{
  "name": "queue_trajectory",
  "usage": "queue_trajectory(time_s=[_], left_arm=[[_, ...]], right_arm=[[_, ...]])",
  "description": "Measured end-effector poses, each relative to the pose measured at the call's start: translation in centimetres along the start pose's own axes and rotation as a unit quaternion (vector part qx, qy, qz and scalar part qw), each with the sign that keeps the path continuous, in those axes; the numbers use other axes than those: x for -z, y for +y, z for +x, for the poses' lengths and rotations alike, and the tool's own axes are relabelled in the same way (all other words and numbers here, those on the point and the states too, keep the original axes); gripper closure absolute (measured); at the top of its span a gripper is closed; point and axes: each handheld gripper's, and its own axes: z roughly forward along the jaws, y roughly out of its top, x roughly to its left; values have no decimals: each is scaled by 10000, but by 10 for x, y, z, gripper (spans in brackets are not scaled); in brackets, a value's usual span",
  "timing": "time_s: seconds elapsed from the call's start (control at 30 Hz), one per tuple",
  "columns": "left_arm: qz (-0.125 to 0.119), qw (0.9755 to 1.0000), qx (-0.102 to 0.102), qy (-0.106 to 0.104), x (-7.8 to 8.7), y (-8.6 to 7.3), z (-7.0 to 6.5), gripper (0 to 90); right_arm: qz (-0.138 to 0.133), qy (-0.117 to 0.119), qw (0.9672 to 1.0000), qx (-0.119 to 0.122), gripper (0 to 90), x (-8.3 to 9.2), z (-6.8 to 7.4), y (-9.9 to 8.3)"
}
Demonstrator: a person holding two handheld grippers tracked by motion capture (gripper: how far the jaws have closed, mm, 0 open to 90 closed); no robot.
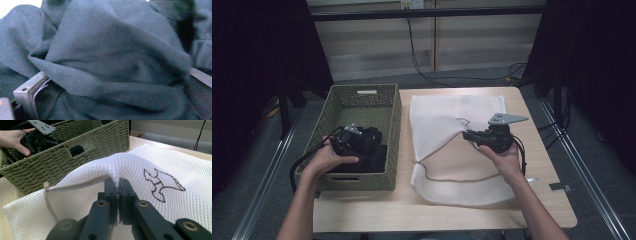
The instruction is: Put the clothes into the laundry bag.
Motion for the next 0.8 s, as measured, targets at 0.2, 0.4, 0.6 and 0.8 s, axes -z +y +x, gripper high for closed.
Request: queue_trajectory(time_s=[0.2, 0.4, 0.6, 0.8], left_arm=[[-73, 9999, 110, -65, -6, -2, 0, 0], [-71, 9999, 105, -54, -8, -2, 1, 0], [114, 9999, 24, 45, -8, 2, 0, 37], [398, 9992, -48, -82, -4, 8, 7, 163]], right_arm=[[17, -3, 10000, -11, 869, 0, -1, -1], [37, 5, 10000, -24, 869, -2, -1, -2], [47, 13, 10000, -27, 869, -4, -1, -1], [41, 37, 10000, -29, 869, -6, -1, 0]])
